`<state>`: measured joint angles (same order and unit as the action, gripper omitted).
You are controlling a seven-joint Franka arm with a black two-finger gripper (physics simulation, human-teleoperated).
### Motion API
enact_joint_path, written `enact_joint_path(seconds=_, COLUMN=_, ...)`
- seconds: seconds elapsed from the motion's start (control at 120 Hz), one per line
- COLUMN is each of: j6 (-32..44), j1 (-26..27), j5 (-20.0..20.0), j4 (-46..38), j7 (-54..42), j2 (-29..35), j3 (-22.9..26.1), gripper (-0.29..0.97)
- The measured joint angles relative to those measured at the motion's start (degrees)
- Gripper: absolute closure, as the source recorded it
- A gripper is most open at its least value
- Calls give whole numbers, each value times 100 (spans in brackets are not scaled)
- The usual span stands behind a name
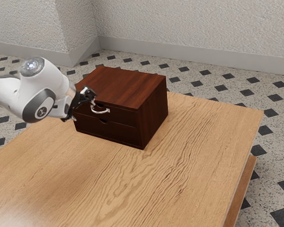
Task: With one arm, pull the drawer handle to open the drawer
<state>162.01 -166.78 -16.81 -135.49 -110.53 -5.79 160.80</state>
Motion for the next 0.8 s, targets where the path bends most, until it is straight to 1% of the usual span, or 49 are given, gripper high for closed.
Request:
enact_joint_path(seconds=0.225, j6=266, j1=-8, j5=27, j4=67, j7=2, j2=316, j3=0, gripper=1)
enact_joint_path(seconds=0.383, j6=440, j1=1, j5=40, j4=139, j7=4, j2=498, j3=-139, gripper=0)
enact_joint_path(seconds=0.567, j6=568, j1=-133, j5=45, j4=258, j7=6, j2=789, j3=-190, gripper=0)
enact_joint_path(seconds=0.692, j6=628, j1=59, j5=45, j4=430, j7=8, j2=992, j3=-184, gripper=0)
enact_joint_path(seconds=0.8, j6=658, j1=-18, j5=47, j4=472, j7=9, j2=1062, j3=-185, gripper=0)
